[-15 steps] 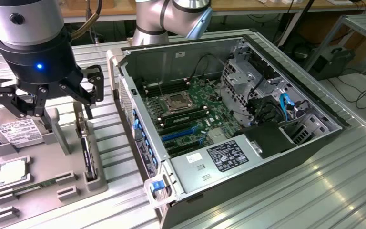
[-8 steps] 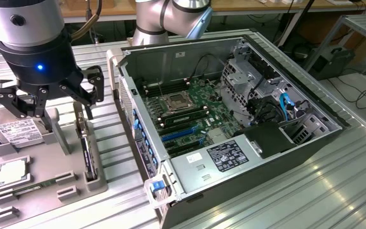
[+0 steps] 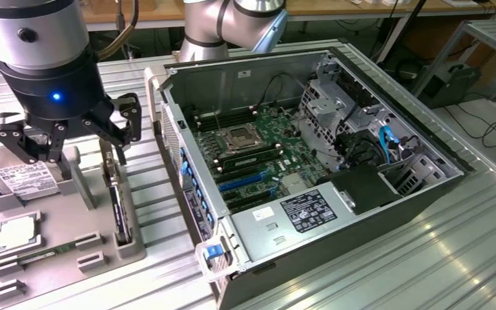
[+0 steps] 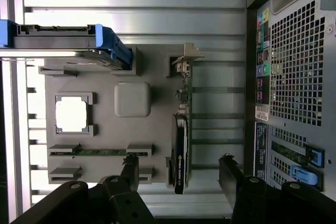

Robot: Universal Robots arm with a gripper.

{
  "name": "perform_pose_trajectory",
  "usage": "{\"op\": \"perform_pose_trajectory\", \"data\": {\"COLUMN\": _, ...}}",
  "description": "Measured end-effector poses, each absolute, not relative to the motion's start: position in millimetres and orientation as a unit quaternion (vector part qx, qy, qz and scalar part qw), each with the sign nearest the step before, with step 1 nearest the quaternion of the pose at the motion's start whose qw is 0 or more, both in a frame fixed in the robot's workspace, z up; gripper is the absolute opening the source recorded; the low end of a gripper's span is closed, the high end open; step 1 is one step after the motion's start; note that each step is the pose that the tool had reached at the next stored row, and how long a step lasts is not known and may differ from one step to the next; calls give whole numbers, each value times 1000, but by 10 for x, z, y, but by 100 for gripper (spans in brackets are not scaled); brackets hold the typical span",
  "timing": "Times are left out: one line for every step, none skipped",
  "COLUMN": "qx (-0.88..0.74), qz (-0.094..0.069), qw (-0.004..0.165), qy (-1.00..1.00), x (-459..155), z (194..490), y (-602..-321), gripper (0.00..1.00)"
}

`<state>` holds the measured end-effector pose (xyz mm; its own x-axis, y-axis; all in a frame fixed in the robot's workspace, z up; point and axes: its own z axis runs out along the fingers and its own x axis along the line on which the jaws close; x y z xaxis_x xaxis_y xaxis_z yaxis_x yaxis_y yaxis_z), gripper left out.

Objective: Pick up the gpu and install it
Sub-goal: 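Pick up the gpu and move the gpu toward the slot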

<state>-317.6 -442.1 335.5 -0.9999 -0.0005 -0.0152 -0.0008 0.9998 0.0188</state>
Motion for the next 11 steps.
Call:
{"op": "perform_pose_trajectory", "data": {"qx": -1, "qz": 9, "qw": 7, "qy": 1000, "x": -3176, "z": 3344, "y": -4421, "gripper": 72}}
{"op": "perform_pose_trajectory", "data": {"qx": -1, "qz": 9, "qw": 6, "qy": 1000, "x": -3175, "z": 3332, "y": -4421, "gripper": 72}}
{"op": "perform_pose_trajectory", "data": {"qx": -1, "qz": 9, "qw": 5, "qy": 1000, "x": -3175, "z": 3320, "y": -4421, "gripper": 72}}
{"op": "perform_pose_trajectory", "data": {"qx": -2, "qz": 9, "qw": 4, "qy": 1000, "x": -3174, "z": 3309, "y": -4421, "gripper": 72}}
{"op": "perform_pose_trajectory", "data": {"qx": -2, "qz": 9, "qw": 3, "qy": 1000, "x": -3173, "z": 3299, "y": -4421, "gripper": 72}}
{"op": "perform_pose_trajectory", "data": {"qx": -2, "qz": 9, "qw": 3, "qy": 1000, "x": -3174, "z": 3290, "y": -4422, "gripper": 72}}
{"op": "perform_pose_trajectory", "data": {"qx": -2, "qz": 9, "qw": 3, "qy": 1000, "x": -3173, "z": 3282, "y": -4423, "gripper": 72}}
{"op": "perform_pose_trajectory", "data": {"qx": -2, "qz": 9, "qw": 3, "qy": 1000, "x": -3174, "z": 3274, "y": -4425, "gripper": 72}}
{"op": "perform_pose_trajectory", "data": {"qx": -2, "qz": 9, "qw": 2, "qy": 1000, "x": -3174, "z": 3262, "y": -4426, "gripper": 72}}
{"op": "perform_pose_trajectory", "data": {"qx": -2, "qz": 9, "qw": 2, "qy": 1000, "x": -3174, "z": 3247, "y": -4426, "gripper": 72}}
{"op": "perform_pose_trajectory", "data": {"qx": -2, "qz": 9, "qw": 1, "qy": 1000, "x": -3173, "z": 3235, "y": -4426, "gripper": 72}}
